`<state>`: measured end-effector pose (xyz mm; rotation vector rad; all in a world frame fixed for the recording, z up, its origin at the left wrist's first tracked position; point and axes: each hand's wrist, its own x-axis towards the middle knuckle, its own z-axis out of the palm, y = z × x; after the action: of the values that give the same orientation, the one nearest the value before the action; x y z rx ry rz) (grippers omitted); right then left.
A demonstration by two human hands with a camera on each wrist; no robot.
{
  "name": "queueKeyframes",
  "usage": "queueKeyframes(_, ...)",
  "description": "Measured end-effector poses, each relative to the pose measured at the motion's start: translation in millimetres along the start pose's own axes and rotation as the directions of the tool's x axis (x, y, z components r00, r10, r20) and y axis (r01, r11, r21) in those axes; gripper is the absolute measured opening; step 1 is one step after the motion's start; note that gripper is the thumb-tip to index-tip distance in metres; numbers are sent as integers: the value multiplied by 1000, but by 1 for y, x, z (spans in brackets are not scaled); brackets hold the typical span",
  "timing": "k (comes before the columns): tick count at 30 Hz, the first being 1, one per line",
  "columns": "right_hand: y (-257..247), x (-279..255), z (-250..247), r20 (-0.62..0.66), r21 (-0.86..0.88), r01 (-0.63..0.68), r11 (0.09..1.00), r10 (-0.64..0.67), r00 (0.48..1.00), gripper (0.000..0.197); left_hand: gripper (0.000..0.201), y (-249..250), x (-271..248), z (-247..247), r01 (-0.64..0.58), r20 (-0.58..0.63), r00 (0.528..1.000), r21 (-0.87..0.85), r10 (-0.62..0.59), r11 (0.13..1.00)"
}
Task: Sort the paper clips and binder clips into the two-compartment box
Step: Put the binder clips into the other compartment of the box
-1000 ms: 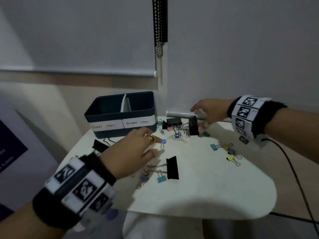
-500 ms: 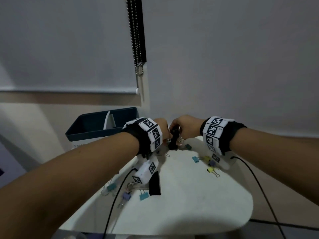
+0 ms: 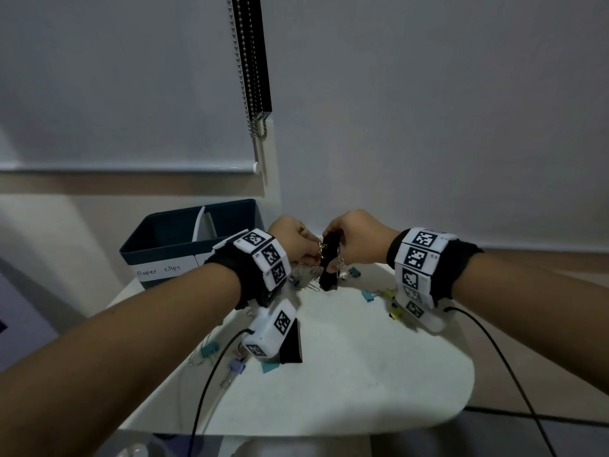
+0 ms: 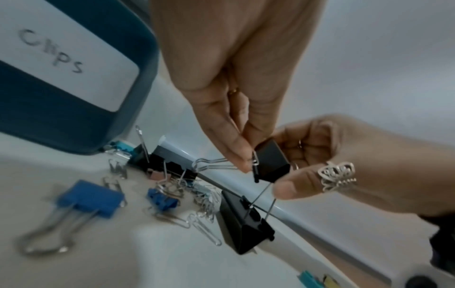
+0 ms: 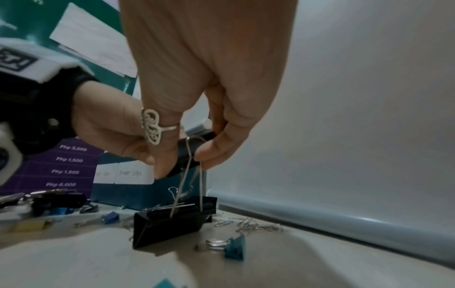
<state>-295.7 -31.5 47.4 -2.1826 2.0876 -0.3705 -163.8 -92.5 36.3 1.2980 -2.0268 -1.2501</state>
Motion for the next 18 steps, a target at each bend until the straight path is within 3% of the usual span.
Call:
queueKeyframes(3,5,-5,-5,1,99,-50,994,50,999,58,10,-4,-7,-11,62,79,996,-217,-46,974)
queueKeyframes(6,13,-6,-4,24,152,-94,984,91,996,51,13,-4,-20,-28,67,91,995,-304,-41,950)
queueKeyframes(8,17,-7,0,45,150,-114,982,109,993,45,17,-6,-28,-47,9,29,1000,-285,-1,959)
queueKeyframes(10,20,-6,3,49,159,-130,979,123,991,42,22,-11,-33,-74,-51,-115,993,-241,23,969)
queueKeyframes(11,21,-5,4,45,170,-135,976,129,991,41,24,-16,-34,-91,-73,-220,975,-198,28,977)
queueKeyframes(13,23,-4,3,40,218,-139,966,133,990,41,27,-32,-33,-124,-77,-450,889,22,78,997)
queueKeyframes(15,24,-5,1,42,288,-138,948,131,990,48,24,-53,-30,-148,75,-568,810,347,145,935)
queueKeyframes(16,24,-7,0,42,308,-132,942,126,991,50,23,-63,-28,-155,153,-578,801,446,153,882)
queueKeyframes(18,23,-10,-1,19,319,-121,940,121,992,48,21,-78,-23,-161,205,-542,827,539,150,817)
